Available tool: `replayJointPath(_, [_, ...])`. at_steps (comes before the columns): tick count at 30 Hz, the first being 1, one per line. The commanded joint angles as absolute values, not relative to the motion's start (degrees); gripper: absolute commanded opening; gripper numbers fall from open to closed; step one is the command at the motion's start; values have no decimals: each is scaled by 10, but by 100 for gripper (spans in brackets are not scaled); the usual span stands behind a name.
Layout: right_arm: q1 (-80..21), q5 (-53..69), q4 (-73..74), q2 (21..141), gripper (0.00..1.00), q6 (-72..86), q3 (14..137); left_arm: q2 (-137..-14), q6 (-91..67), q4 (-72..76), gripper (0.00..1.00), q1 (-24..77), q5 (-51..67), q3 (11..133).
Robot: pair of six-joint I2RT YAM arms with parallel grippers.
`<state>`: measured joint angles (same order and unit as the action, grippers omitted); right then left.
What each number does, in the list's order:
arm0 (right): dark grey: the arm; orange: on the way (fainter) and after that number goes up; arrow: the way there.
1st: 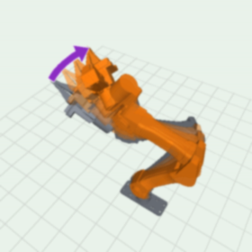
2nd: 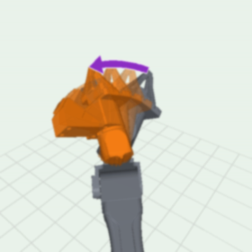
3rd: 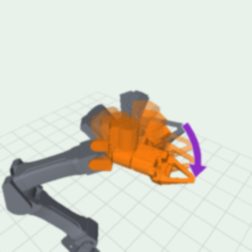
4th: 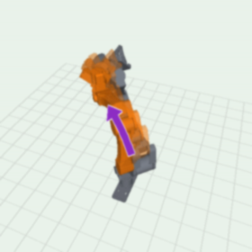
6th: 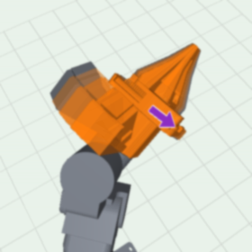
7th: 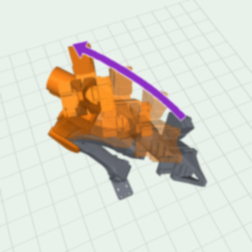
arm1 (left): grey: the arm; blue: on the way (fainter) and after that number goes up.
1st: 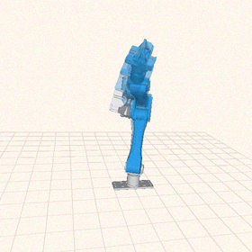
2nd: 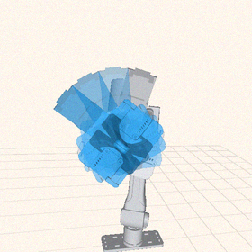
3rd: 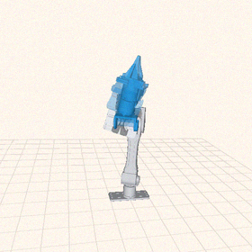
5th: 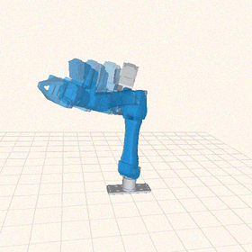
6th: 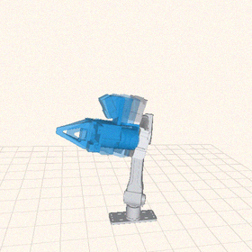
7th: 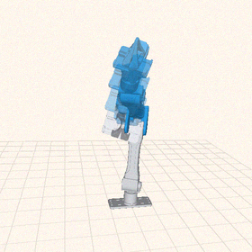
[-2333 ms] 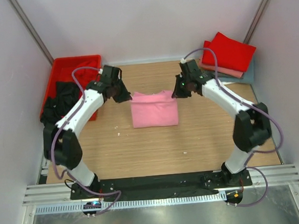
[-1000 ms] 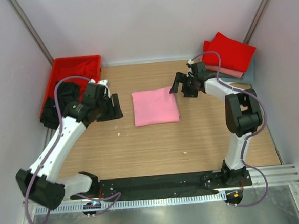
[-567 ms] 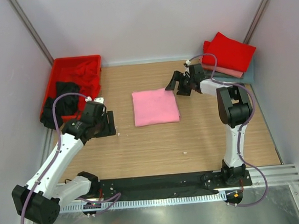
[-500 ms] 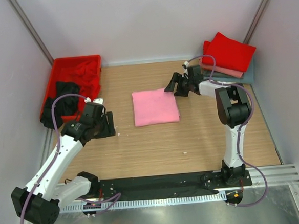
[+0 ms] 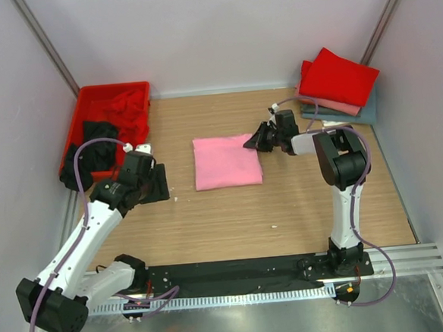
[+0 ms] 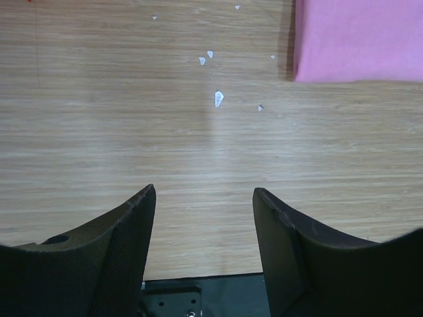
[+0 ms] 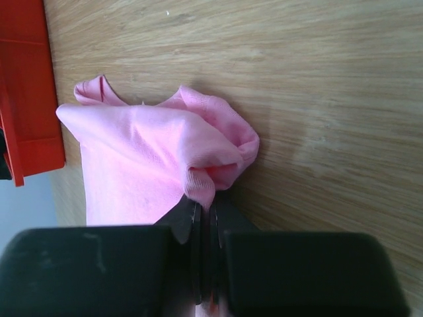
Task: Fold and stack the t-shirts
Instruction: Neatly place the folded tshirt to the corner
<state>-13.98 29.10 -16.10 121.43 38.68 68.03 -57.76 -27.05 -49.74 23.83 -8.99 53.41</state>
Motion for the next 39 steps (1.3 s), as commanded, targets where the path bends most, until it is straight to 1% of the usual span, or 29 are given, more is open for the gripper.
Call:
replayJointPath(1, [-146,263,-57,1188,1,363,705,-539,-287,-515,61,238,-102,558])
replayJointPath(4, [-138,252,24,1164,1,339,757,-501,-291,-516,62,238,-68,558])
replayJointPath(7, [-125,247,100,1176,1,321,869,-442,-299,-491,63,238,-31,536])
replayJointPath(8, [-120,245,114,1180,1,319,888,-430,-300,-485,63,238,-29,532])
replayJointPath(12, [-106,243,179,1208,1,316,974,-365,-312,-479,66,238,-68,510])
replayJointPath(13, [-102,240,190,1221,1,315,1010,-355,-309,-460,68,238,-77,501])
replayJointPath(15, [-94,233,220,1235,1,312,1047,-337,-291,-447,69,238,-76,490])
replayJointPath(16, [-91,231,233,1250,1,309,1089,-334,-288,-445,69,238,-79,490])
replayJointPath(20, [-82,214,298,1287,1,306,1194,-341,-294,-451,70,238,-93,490])
replayJointPath(25, [-72,188,335,1318,1,316,1315,-375,-294,-458,68,238,-87,497])
replayJointPath(28, [-66,181,342,1329,1,328,1356,-388,-296,-461,67,237,-86,500])
replayJointPath(33, [-45,164,332,1331,1,350,1403,-374,-298,-459,68,237,-89,497])
replayJointPath(39, [-7,155,297,1333,1,389,1462,-370,-298,-458,68,237,-89,497])
